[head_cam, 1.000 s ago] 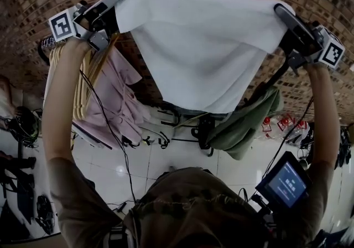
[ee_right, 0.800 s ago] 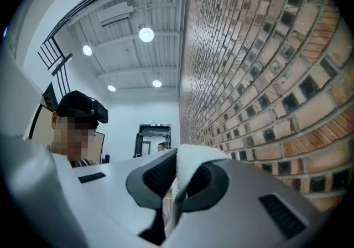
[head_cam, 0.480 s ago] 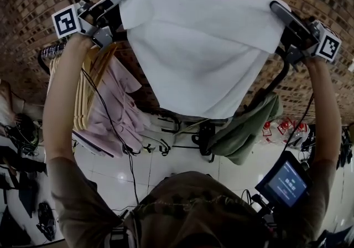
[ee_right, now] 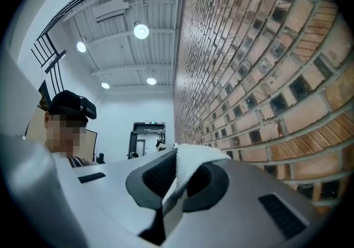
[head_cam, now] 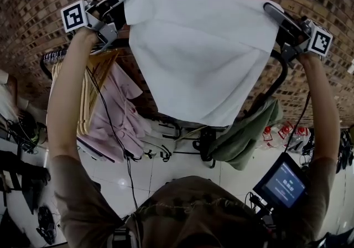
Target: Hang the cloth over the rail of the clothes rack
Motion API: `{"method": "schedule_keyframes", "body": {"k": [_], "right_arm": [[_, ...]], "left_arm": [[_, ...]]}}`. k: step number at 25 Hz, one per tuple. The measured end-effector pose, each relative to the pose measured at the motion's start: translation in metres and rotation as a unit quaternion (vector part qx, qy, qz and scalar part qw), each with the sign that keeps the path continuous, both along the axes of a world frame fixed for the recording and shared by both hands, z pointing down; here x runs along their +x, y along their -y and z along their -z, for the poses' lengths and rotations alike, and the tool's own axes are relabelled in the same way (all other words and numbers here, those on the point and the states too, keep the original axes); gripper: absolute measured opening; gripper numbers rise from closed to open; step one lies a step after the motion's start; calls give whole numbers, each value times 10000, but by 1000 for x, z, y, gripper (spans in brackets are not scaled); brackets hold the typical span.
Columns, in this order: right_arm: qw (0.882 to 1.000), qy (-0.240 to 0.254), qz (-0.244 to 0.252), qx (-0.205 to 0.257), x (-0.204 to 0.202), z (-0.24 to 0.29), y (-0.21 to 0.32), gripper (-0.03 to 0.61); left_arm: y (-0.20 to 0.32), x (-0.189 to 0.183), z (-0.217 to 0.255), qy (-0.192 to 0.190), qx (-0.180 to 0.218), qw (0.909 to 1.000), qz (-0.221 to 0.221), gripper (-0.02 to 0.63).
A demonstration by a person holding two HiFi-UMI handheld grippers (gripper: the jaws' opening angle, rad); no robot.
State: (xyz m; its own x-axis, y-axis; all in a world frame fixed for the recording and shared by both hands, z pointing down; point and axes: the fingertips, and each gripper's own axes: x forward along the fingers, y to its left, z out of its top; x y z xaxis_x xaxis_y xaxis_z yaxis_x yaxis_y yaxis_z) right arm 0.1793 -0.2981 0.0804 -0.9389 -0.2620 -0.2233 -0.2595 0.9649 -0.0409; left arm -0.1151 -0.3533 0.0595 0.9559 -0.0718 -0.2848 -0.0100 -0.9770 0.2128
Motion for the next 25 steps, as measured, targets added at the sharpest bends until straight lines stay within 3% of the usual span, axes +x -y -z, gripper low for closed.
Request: {"method": "schedule_keyframes", "body": {"k": [6, 9, 20, 22, 25], "right_arm": [[9994, -136, -244, -216, -2, -7, 32, 15], [9987, -91, -233, -454, 0, -11, 41, 16], [9958, -458, -363, -704, 4, -30, 63, 18], [9952, -502, -370, -750, 5, -35, 68, 18], [9939, -571, -399, -853, 5, -40, 75, 20]], "left_arm": [[38, 3, -21, 772, -296, 9960, 333, 17], [46, 7, -32, 1034, -374, 9936, 255, 17], [68, 17, -61, 1650, -635, 9842, 126, 23], [64, 23, -69, 1902, -537, 9802, -71, 138], [68, 26, -74, 2025, -540, 9777, -102, 138]]}}
